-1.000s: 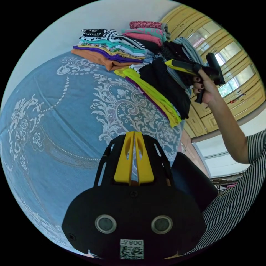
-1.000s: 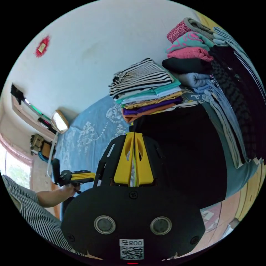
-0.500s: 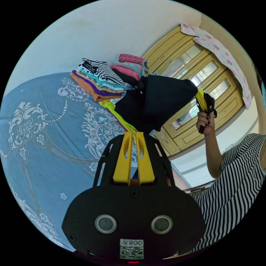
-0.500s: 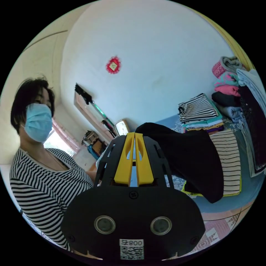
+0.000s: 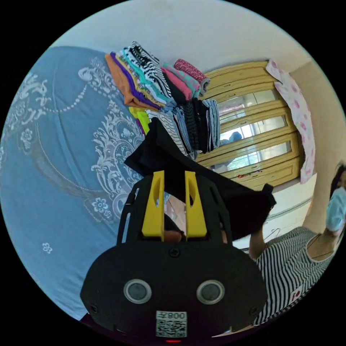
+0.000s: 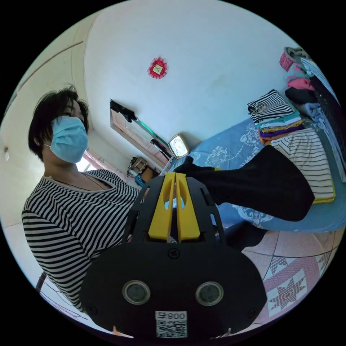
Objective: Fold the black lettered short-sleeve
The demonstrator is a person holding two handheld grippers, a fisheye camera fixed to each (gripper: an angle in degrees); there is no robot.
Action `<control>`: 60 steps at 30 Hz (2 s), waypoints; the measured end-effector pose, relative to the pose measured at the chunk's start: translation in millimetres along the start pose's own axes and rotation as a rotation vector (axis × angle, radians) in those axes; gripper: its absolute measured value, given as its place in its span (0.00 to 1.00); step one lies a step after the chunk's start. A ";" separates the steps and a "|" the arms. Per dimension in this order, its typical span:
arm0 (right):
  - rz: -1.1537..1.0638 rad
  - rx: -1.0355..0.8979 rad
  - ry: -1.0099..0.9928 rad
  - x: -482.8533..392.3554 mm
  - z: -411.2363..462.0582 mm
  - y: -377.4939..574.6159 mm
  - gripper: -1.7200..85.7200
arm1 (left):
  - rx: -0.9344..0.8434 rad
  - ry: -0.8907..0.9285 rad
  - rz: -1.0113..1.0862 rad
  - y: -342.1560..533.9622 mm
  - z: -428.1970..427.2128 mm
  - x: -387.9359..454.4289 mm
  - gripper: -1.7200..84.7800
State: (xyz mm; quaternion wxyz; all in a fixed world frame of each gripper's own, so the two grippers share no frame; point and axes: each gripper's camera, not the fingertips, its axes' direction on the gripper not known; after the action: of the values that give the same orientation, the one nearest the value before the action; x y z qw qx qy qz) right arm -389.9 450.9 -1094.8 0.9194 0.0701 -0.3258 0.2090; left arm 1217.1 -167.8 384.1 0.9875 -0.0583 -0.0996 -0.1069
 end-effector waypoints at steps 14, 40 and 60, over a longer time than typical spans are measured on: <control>-0.006 -0.033 -0.037 -20.4 -64.4 2.6 0.02 | -0.147 0.052 -0.155 -55.1 41.8 -181.2 0.11; -0.463 0.098 -0.113 -188.1 -61.7 -80.6 0.02 | 0.784 0.244 0.371 521.0 -589.4 -157.7 0.04; -0.733 0.103 -0.154 -293.5 75.4 -218.0 0.02 | 1.012 -0.242 0.764 836.9 -715.8 -68.8 0.04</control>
State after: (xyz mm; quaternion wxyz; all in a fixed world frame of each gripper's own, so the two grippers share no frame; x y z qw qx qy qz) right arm -544.7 134.7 -1218.9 0.9011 0.2438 -0.3365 -0.1236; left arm 1469.5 560.3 -405.5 0.8433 0.3714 -0.2204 0.3199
